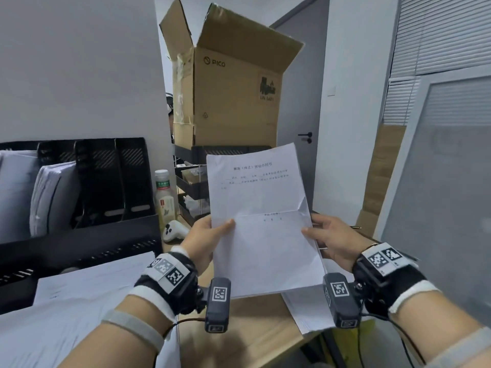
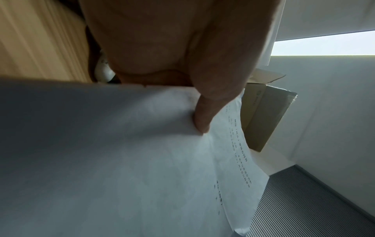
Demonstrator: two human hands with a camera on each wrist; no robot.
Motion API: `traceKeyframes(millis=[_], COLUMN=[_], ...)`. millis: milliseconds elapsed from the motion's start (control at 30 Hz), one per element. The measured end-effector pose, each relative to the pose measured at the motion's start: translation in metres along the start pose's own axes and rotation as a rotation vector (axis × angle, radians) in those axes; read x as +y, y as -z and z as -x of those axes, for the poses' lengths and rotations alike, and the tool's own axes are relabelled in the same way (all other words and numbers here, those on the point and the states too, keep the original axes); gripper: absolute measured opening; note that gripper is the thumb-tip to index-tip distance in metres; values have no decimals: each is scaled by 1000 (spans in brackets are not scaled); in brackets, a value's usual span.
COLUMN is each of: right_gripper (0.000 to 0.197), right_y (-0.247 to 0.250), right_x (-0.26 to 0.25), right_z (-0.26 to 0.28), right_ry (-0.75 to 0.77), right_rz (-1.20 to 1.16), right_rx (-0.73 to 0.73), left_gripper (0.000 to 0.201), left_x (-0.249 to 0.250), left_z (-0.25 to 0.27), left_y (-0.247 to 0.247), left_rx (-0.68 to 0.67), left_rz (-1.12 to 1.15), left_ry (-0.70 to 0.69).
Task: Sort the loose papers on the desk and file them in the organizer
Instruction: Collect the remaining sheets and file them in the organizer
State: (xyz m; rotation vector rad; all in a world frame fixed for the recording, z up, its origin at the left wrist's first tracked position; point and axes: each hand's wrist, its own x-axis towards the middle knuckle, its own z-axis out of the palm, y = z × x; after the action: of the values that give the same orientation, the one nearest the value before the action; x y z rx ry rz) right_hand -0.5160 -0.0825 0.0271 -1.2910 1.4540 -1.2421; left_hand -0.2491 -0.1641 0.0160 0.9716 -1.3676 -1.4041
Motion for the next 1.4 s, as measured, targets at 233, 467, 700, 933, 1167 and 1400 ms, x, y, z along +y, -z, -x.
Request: traceKeyframes(millis=[233, 467, 700, 933, 1167, 1400], right_gripper=[16, 13, 57, 33, 27, 21], right_y=[16, 65, 70, 66, 76, 80], right_x=[9, 43, 52, 48, 51, 47], right_z=[7, 7, 26, 21, 10, 0], right_ry=[-71, -289, -495, -315, 53, 83], right_rz=[15, 551, 850, 775, 419, 132], right_rx=[42, 305, 247, 227, 655, 681], left_gripper=[25, 39, 36, 28, 30, 27], left_x=[-17, -73, -103, -62, -57, -57], left_z=[-3, -45, -58, -7, 0, -1], left_y=[1, 47, 66, 40, 40, 40], left_rx=[-63, 260, 200, 109, 98, 68], left_rz=[-121, -275, -195, -73, -77, -21], left_ry=[110, 260, 303, 265, 259, 241])
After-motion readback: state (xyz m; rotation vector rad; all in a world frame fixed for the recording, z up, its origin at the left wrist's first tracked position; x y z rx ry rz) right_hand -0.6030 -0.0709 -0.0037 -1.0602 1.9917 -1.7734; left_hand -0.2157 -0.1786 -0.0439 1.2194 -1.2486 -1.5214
